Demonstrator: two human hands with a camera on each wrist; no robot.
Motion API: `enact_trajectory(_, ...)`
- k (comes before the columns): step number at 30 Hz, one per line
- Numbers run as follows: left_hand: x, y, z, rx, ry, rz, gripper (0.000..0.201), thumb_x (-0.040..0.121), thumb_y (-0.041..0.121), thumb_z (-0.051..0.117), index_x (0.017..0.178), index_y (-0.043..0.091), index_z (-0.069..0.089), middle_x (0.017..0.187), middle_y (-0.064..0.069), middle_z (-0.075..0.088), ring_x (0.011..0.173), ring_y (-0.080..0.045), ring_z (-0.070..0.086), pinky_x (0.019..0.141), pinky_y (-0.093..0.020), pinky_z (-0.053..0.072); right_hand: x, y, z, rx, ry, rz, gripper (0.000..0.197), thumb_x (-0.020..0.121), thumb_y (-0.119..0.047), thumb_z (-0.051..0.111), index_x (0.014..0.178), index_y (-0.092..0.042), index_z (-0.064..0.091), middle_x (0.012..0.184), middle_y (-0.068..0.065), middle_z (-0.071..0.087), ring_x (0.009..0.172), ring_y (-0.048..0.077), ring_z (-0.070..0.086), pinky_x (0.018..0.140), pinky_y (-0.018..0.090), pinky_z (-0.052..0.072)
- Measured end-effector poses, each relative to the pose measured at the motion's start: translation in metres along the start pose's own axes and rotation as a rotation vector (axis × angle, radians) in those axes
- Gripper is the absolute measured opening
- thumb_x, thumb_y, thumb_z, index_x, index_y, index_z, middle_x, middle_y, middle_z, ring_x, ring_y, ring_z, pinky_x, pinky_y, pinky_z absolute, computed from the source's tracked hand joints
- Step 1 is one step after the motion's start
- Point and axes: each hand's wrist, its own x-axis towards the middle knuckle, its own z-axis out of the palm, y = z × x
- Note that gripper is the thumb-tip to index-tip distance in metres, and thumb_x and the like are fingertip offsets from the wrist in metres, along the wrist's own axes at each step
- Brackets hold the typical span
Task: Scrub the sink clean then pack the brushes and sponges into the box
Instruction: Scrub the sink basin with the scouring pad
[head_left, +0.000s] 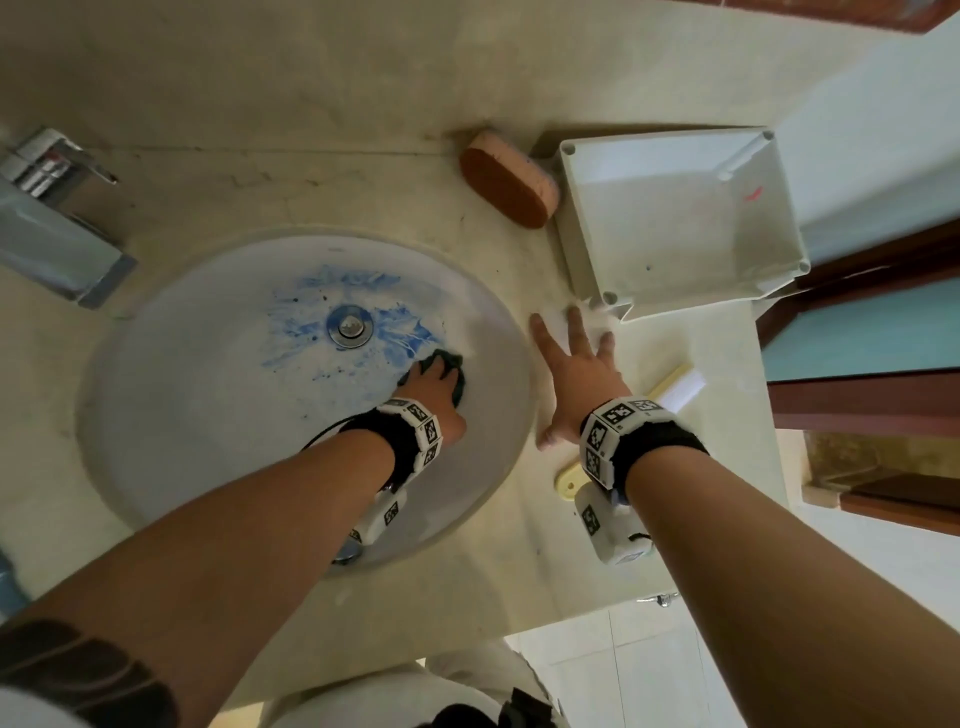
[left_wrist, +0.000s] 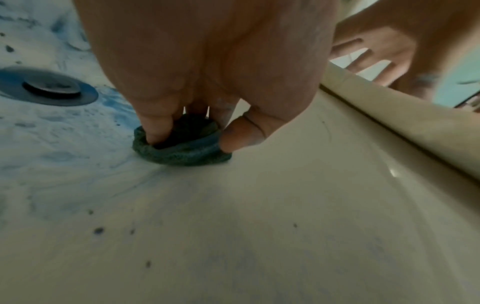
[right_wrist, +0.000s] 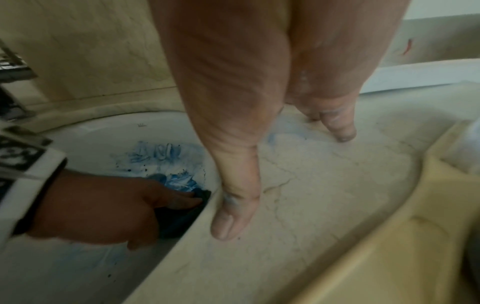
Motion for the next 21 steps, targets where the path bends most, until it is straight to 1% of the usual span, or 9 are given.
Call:
enact_trajectory(2, -0.006, 0.0, 0.011, 0.0, -0.014, 0.013, 0.085, 0.084, 0.024, 0.051, 0.156, 0.021, 0.006, 0.163, 0.0, -0.004, 0.149, -0.031, -0.002, 0.121, -0.045, 0.014, -0.001, 0.0, 0.0, 0.042, 0.005, 0.046, 0.148, 0.056, -0.018, 0.094, 0.142, -0.055, -0.021, 0.153, 0.006, -0.038, 0.14, 0.051, -0.02, 0.108, 0.069, 0.024)
enact_trajectory(4, -0.011, 0.0, 0.019, -0.008, -0.031, 0.007, 0.086, 0.085, 0.024, 0.052, 0.156, 0.023, 0.005, 0.163, 0.002, -0.006, 0.149, -0.03, -0.003, 0.121, -0.043, 0.016, 0.0, -0.001, 0.001, 0.077, -0.011, 0.062, 0.148, 0.056, -0.015, 0.093, 0.141, -0.057, -0.021, 0.153, 0.01, -0.036, 0.14, 0.052, -0.019, 0.107, 0.069, 0.027)
enact_trajectory(7, -0.01, 0.0, 0.02, 0.013, -0.021, 0.014, 0.086, 0.086, 0.025, 0.054, 0.156, 0.023, 0.005, 0.163, 0.001, -0.007, 0.149, -0.031, -0.003, 0.12, -0.043, 0.018, 0.001, 0.0, -0.001, 0.078, -0.017, 0.058, 0.148, 0.056, -0.017, 0.094, 0.14, -0.058, -0.021, 0.154, 0.011, -0.035, 0.14, 0.053, -0.017, 0.106, 0.068, 0.03)
enact_trajectory(14, 0.002, 0.002, 0.005, -0.004, 0.064, 0.024, 0.089, 0.083, 0.022, 0.056, 0.156, 0.023, 0.006, 0.163, 0.0, -0.006, 0.149, -0.031, -0.002, 0.119, -0.042, 0.016, 0.0, 0.0, -0.003, 0.06, -0.026, 0.063, 0.146, 0.057, -0.02, 0.093, 0.142, -0.056, -0.019, 0.154, 0.013, -0.034, 0.139, 0.055, -0.017, 0.105, 0.068, 0.03)
enact_trajectory(17, -0.003, 0.0, 0.006, -0.015, 0.023, 0.024, 0.089, 0.083, 0.021, 0.055, 0.156, 0.024, 0.005, 0.163, 0.002, -0.007, 0.149, -0.03, -0.003, 0.119, -0.042, 0.017, -0.001, -0.001, -0.004, 0.066, -0.034, 0.062, 0.145, 0.057, -0.019, 0.093, 0.142, -0.056, -0.019, 0.154, 0.012, -0.034, 0.14, 0.054, -0.018, 0.106, 0.068, 0.031)
enact_trajectory(21, -0.019, -0.007, 0.027, 0.033, -0.046, 0.053, 0.09, 0.083, 0.021, 0.056, 0.156, 0.026, 0.003, 0.163, 0.002, -0.009, 0.149, -0.027, -0.003, 0.119, -0.039, 0.015, -0.001, -0.002, -0.005, 0.059, -0.035, 0.061, 0.146, 0.057, -0.019, 0.093, 0.142, -0.057, -0.02, 0.154, 0.012, -0.034, 0.14, 0.054, -0.017, 0.105, 0.068, 0.031)
